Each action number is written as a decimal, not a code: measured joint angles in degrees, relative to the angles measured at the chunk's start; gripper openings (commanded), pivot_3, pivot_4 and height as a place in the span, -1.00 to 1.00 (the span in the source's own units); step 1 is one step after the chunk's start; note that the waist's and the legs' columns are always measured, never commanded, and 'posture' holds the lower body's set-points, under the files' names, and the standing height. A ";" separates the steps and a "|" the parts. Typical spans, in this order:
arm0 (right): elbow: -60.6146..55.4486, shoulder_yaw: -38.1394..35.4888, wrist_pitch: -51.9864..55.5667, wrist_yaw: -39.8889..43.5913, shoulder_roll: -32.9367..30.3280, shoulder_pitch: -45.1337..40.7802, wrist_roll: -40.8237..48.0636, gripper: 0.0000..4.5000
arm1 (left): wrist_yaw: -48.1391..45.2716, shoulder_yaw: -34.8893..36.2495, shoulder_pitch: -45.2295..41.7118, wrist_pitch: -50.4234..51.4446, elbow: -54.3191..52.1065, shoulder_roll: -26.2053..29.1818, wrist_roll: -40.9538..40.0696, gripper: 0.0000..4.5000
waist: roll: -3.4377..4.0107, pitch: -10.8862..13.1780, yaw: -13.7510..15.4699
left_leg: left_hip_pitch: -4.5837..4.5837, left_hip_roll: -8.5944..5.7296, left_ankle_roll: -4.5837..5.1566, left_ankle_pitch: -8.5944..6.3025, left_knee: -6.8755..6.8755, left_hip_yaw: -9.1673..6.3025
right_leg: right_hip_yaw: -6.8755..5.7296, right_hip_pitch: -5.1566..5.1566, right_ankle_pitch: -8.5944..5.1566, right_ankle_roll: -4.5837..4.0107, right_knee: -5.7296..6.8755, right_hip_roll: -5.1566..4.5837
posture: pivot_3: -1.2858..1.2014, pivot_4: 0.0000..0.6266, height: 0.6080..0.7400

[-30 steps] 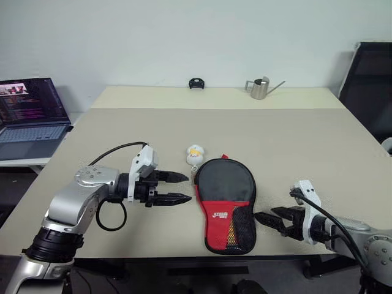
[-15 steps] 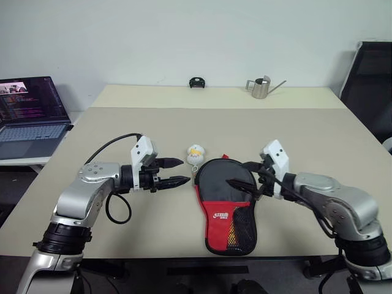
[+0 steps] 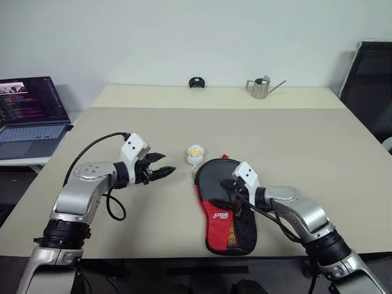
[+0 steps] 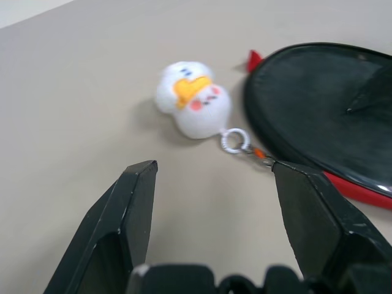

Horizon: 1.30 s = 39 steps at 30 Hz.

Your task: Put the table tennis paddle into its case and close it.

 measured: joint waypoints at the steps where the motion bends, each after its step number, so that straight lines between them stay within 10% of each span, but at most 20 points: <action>1: 0.70 -0.31 -0.43 0.01 0.45 -0.10 -0.21 1.00 | 0.82 -0.02 -1.54 0.17 1.67 -1.08 0.45 0.61 | -0.01 0.00 0.02 | 0.01 0.00 0.00 0.00 0.00 -0.01 | -0.01 0.00 0.00 0.00 0.01 0.00 | 0.03 -0.52 1.00; 4: 2.20 -0.77 -1.24 0.02 1.65 -0.53 -1.17 1.00 | 2.05 -0.41 -5.16 -0.10 5.57 -3.14 1.74 0.99 | -0.02 -0.01 0.05 | 0.03 -0.01 -0.02 0.01 0.03 0.00 | 0.00 0.00 0.00 0.00 0.09 -0.01 | 0.03 -0.52 1.00; 21: 4.16 -1.83 -1.02 -0.28 5.89 -1.48 -3.27 1.00 | 5.65 -5.02 -30.82 -16.46 55.27 -20.32 13.26 0.99 | -0.06 -0.03 -0.25 | 0.02 -0.03 -0.03 0.02 0.05 0.06 | -0.03 -0.07 0.00 0.00 0.19 0.01 | 0.03 -0.52 1.00; 31: 3.81 -2.50 0.27 -2.35 7.10 -1.43 -3.44 1.00 | 6.05 -4.87 -33.06 -20.69 63.74 -23.80 18.15 0.99 | -0.10 -0.05 0.01 | 0.01 -0.05 -0.03 0.02 0.06 0.04 | -0.02 -0.06 0.00 0.00 0.23 -0.02 | 0.03 -0.52 1.00; 39: 2.93 -3.18 0.60 -3.69 8.04 -0.61 -4.10 1.00 | 4.98 -4.11 -33.01 -21.55 64.21 -25.14 18.43 -0.05 | -0.12 -0.06 0.18 | -0.01 -0.14 -0.04 0.02 0.06 0.03 | -0.04 -0.06 0.00 0.01 0.21 -0.09 | 0.03 -0.52 1.00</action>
